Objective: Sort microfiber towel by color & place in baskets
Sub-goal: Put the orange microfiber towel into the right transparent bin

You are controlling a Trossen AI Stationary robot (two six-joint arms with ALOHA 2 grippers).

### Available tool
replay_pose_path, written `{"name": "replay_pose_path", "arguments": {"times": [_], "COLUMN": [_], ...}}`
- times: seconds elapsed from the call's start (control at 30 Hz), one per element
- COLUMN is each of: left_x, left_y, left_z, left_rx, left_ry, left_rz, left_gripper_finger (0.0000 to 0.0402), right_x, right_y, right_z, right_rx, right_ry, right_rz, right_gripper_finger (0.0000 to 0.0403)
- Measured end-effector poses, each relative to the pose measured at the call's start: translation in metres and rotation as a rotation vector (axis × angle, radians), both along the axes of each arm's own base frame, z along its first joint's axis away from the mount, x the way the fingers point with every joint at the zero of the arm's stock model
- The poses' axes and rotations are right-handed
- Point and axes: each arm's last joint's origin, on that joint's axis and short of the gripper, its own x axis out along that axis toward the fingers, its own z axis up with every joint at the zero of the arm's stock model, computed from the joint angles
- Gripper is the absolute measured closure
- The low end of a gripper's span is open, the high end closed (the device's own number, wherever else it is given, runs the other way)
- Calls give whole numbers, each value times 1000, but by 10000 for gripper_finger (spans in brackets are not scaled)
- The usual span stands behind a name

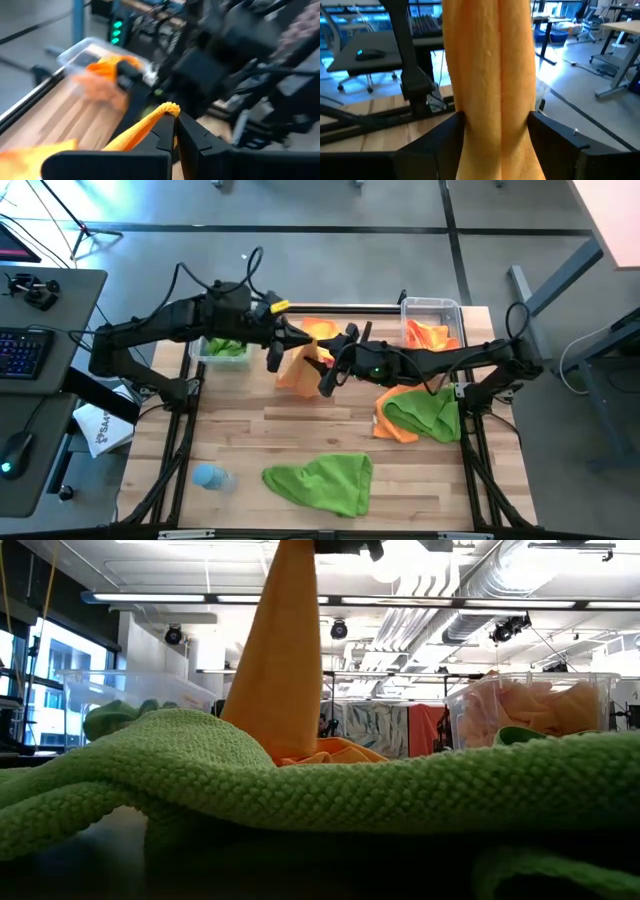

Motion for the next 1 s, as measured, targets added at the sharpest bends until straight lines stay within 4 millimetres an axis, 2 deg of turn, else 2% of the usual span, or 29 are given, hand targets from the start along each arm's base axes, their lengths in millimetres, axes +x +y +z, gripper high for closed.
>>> {"name": "replay_pose_path", "arguments": {"times": [0.37,0.43,0.5,0.67,0.73,0.87,1.0], "left_x": [-11,-14,-15,-17,-18,-19,-19], "left_y": [11,12,12,12,12,15,15], "left_z": [26,29,29,22,20,16,15], "left_rx": [31,59,78,119,135,167,185], "left_ry": [-168,-159,-147,-70,-43,12,28], "left_rz": [-154,-173,-179,-192,-185,-113,-97], "left_gripper_finger": [401,401,401,401,401,387,360], "right_x": [10,11,11,11,10,10,10], "right_y": [-3,-3,-3,-4,-4,-4,-5], "right_z": [-14,-17,-17,-18,-17,-17,-18], "right_rx": [9,8,7,5,0,-1,-7], "right_ry": [31,40,42,56,55,59,62], "right_rz": [-35,-34,-35,-36,-35,-35,-57], "right_gripper_finger": [188,208,246,380,387,365,386]}}
